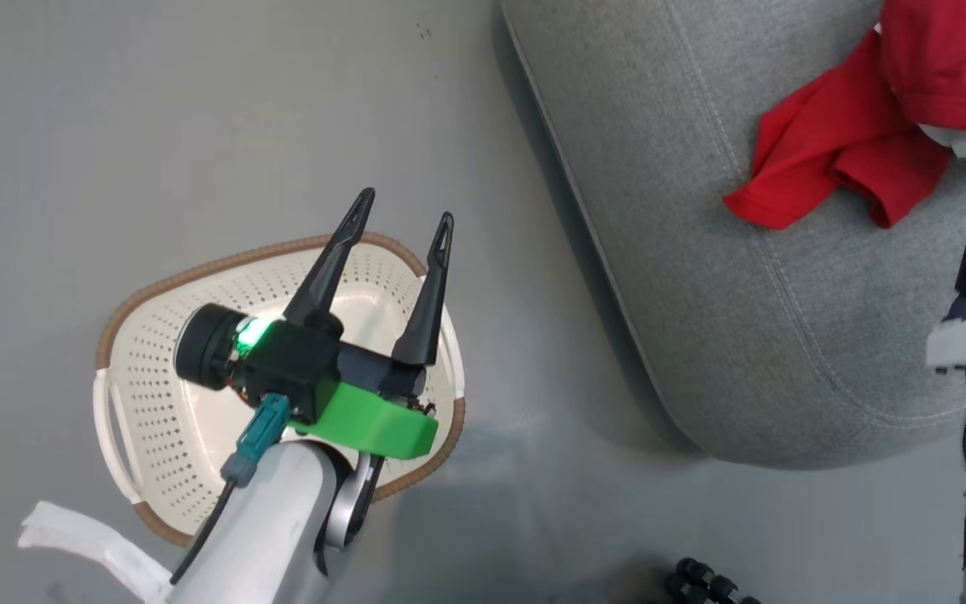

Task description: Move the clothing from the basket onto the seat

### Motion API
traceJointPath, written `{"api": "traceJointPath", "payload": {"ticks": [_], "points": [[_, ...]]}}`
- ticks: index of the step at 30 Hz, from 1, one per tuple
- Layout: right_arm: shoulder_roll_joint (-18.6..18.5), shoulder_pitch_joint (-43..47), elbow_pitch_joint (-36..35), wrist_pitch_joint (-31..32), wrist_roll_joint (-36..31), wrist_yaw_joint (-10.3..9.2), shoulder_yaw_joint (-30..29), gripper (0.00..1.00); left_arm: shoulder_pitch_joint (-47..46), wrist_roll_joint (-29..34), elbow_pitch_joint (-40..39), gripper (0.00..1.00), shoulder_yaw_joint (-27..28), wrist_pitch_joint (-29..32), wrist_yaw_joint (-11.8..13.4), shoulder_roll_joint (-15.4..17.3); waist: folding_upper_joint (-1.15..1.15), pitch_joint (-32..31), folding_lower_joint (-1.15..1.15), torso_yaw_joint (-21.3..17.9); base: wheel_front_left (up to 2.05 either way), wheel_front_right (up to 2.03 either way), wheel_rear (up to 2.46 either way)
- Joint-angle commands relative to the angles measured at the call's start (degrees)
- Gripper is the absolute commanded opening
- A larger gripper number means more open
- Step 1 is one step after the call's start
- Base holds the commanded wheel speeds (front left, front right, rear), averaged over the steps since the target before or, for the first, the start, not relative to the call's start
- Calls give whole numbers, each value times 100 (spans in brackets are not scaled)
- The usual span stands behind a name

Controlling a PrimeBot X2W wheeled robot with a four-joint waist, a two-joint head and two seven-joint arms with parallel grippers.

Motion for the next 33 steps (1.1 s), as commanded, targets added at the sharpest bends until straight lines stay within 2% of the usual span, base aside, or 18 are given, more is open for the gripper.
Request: {"api": "traceJointPath", "payload": {"ticks": [1, 6, 12, 18, 22, 28, 33], "points": [[28, 252, -84, 0, -98, -8, 10, 100, 251, 27, -72, 100, 170, 3, 14, -83, 0, -701, 0, 285, 0, 0, 0], [125, 842, -205, 0, -51, -8, 278, 100, 714, 189, -282, 100, 793, 1, -73, -369, 0, -1132, 0, 730, 0, 0, 0], [143, 1260, -95, -1, -89, -8, 1061, 100, 1283, 282, -293, 100, 1495, 1, -250, -599, 0, -1634, 0, 1224, 0, 0, 0], [72, 1396, -140, 0, -19, -8, 1991, 100, 1818, 392, -357, 100, 2091, 1, -317, -670, 0, -2107, 0, 1518, 0, 0, 0], [9, 1537, -154, 0, -6, -8, 2389, 100, 2203, 424, -361, 100, 2363, 1, -331, -681, 0, -2487, 0, 1646, 0, 0, 0], [41, 1901, -284, 0, 54, -8, 2501, 100, 2776, 175, -450, 100, 2551, 1, -336, -685, 0, -2967, 0, 1723, 0, 0, 0], [72, 2201, -461, 0, 43, -8, 2366, 100, 3045, 318, -469, 100, 2544, 0, -359, -683, 0, -3161, 0, 1792, 0, 0, 0]]}}
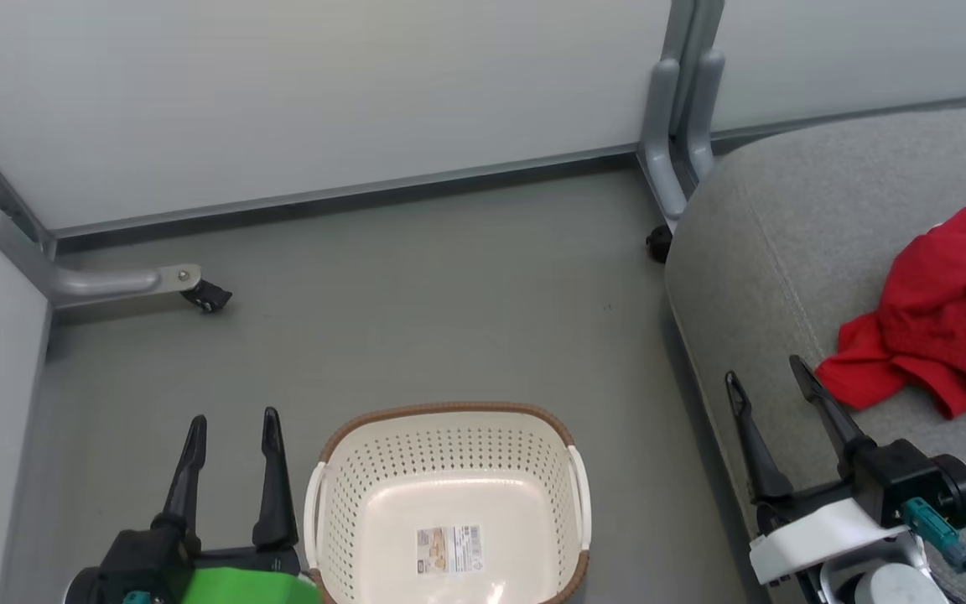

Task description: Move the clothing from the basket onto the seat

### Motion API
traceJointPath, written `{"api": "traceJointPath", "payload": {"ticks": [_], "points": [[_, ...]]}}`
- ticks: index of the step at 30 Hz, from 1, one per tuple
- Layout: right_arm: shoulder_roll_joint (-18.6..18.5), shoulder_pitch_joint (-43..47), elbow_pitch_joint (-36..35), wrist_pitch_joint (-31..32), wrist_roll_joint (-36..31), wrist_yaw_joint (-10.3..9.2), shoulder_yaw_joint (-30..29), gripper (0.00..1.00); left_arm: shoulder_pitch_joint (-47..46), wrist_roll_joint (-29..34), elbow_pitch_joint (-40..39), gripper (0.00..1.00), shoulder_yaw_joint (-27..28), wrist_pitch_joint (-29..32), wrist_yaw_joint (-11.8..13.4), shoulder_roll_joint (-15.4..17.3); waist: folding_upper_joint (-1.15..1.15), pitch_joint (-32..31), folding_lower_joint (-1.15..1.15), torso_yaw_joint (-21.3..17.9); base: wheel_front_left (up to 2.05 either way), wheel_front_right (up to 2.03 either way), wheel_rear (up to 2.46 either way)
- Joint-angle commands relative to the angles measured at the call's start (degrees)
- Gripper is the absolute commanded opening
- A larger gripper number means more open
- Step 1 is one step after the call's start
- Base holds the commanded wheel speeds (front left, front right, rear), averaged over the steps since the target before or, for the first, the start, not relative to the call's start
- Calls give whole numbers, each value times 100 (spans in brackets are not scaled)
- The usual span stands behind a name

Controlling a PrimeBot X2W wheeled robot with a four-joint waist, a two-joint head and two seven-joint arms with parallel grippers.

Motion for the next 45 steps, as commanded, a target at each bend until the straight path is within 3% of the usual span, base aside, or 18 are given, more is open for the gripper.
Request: {"api": "traceJointPath", "payload": {"ticks": [1, 28, 29, 32, 45], "points": [[-1, 168, -32, 0, -9, -8, -38, 100, 170, 30, -12, 100, 5, 2, -9, -4, 0, -321, 1, 207, 0, 0, 0], [65, 528, 38, 0, -117, -8, 55, 100, 599, 385, 124, 100, 40, 1, -136, -4, 0, -760, 1, 1, 0, 0, 0], [78, 509, 41, 0, -133, 0, 64, 0, 544, 370, 142, 0, 40, 0, -124, -4, 0, -765, 1, 6, 0, 0, 0], [96, 568, 172, 4, -81, 0, 80, 0, 545, 314, 279, 0, 26, 6, -128, -7, 0, -763, 1, 5, 0, 0, 0], [15, 379, 304, 298, 1533, -1, -4, 0, 252, -1158, 444, 0, 156, 303, -244, 67, 0, -706, 1, 7, 0, 0, 0]]}}
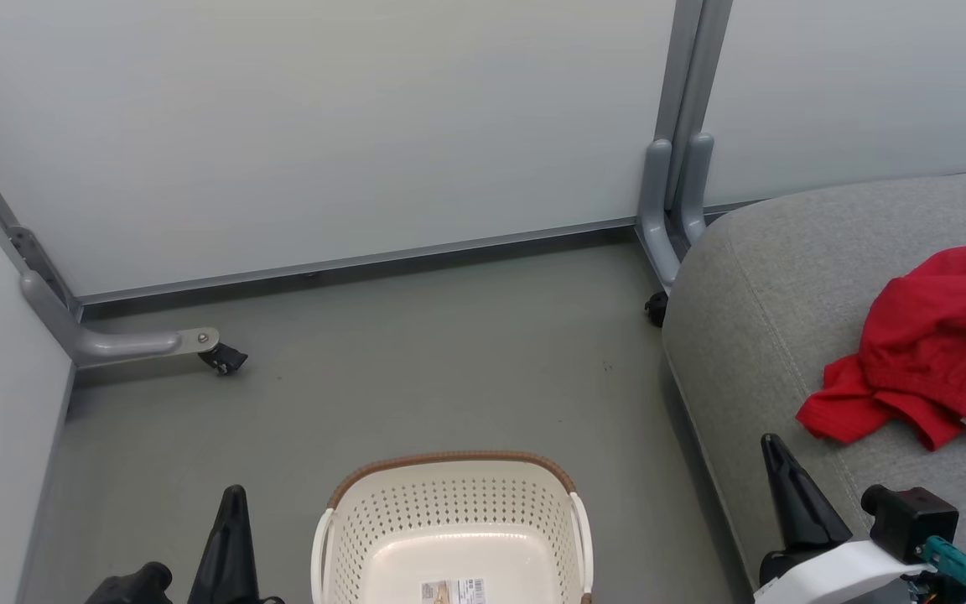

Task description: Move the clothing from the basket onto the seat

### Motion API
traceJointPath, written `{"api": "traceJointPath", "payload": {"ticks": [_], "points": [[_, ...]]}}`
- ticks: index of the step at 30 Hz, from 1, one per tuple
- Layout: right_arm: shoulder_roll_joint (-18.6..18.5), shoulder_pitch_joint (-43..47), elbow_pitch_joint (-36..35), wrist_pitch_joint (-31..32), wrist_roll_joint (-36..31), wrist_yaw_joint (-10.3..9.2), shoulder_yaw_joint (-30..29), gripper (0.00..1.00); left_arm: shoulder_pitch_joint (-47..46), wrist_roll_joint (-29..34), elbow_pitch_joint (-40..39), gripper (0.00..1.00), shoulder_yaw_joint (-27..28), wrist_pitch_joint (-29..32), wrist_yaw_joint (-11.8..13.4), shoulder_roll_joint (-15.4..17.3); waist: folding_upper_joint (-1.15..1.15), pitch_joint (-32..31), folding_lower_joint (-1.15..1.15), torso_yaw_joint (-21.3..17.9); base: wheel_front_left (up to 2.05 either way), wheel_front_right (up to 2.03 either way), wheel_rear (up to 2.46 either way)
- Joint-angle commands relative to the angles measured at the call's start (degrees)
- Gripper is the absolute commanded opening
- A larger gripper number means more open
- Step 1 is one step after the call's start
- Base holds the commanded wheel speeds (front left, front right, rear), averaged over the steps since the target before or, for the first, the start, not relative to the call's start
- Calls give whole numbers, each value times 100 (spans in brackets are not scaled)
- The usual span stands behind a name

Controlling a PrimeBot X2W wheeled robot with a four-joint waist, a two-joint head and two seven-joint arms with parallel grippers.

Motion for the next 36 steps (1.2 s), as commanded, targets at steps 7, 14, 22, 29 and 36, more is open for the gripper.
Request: {"api": "traceJointPath", "payload": {"ticks": [7, 14, 22, 29, 36], "points": [[-74, -267, 7, 166, 934, -1, -74, 0, -359, -844, 43, 0, 107, 161, -99, 81, 0, 33, 0, 1, 0, 0, 0], [-98, -352, 69, 308, 1642, -2, -126, 0, -497, -1496, 135, 0, 174, 302, -158, 105, 0, 64, 0, 2, 0, 0, 0], [-119, -439, 134, 462, 2370, -2, -187, 0, -634, -2165, 209, 0, 253, 457, -219, 125, 0, 99, 0, 3, 0, 0, 0], [-129, -501, 187, 588, 2942, -3, -238, 0, -738, -2688, 266, 0, 318, 578, -267, 135, 0, 129, 0, 4, 0, 0, 0], [-138, -572, 237, 714, 3494, -3, -293, 0, -844, -3195, 325, 0, 388, 704, -313, 143, 0, 161, 0, 4, 0, 0, 0]]}}
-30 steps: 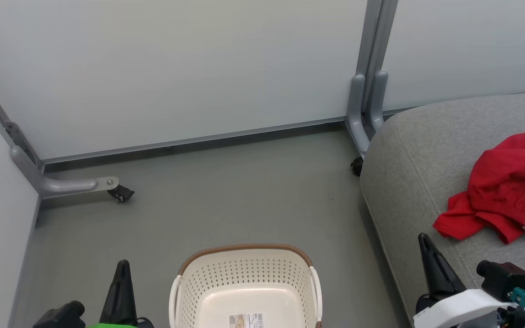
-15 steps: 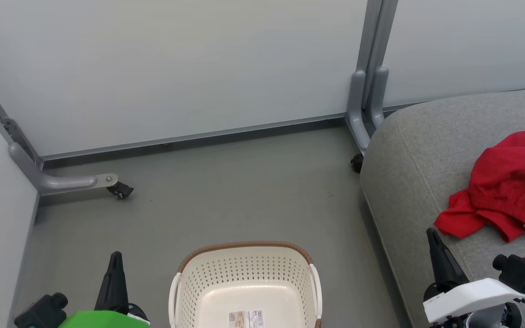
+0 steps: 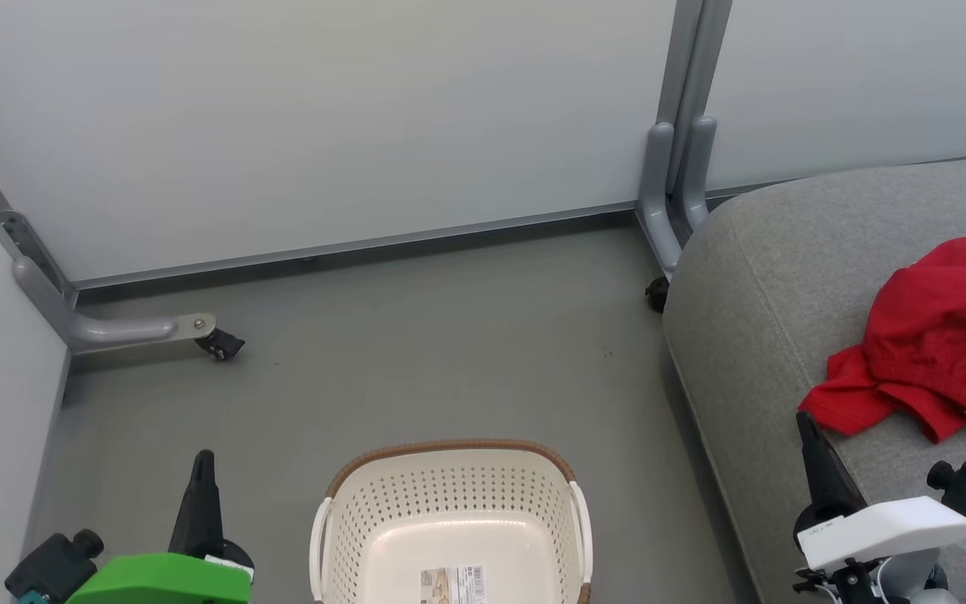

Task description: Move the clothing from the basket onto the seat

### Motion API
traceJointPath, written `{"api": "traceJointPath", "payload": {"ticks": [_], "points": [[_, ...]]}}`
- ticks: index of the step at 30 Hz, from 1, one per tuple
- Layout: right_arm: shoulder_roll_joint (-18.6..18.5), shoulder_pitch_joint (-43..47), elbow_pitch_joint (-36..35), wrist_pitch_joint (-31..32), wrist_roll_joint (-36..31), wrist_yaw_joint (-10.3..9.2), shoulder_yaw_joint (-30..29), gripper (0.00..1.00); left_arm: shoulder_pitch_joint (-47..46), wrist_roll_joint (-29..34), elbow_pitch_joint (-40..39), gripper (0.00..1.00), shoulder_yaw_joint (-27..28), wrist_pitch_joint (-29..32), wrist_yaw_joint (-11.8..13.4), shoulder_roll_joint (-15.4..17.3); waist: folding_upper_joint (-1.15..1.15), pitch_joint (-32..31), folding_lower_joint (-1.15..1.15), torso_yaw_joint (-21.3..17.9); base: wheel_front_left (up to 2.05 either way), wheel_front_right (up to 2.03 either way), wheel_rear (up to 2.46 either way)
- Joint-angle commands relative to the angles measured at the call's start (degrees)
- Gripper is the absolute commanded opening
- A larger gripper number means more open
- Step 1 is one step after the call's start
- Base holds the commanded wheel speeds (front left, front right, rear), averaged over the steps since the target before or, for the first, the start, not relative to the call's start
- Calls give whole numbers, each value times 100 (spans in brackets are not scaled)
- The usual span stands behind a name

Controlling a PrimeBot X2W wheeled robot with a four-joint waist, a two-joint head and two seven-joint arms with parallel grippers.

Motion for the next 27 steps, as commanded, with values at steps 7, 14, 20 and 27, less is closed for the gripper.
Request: {"api": "traceJointPath", "payload": {"ticks": [7, 14, 20, 27], "points": [[-45, -211, 9, 144, 628, -3, -84, 0, -272, -580, 15, 0, 105, 134, -82, 49, 0, 33, 0, 1, 0, 0, 0], [-48, -267, 54, 259, 1104, -3, -137, 0, -367, -1017, 69, 0, 169, 247, -124, 52, 0, 64, 0, 2, 0, 0, 0], [-49, -314, 90, 349, 1481, -4, -183, 0, -441, -1361, 112, 0, 226, 338, -153, 52, 0, 90, 0, 2, 0, 0, 0], [-48, -362, 135, 457, 1901, -4, -237, 0, -514, -1749, 166, 0, 289, 444, -188, 51, 0, 121, 0, 3, 0, 0, 0]]}}
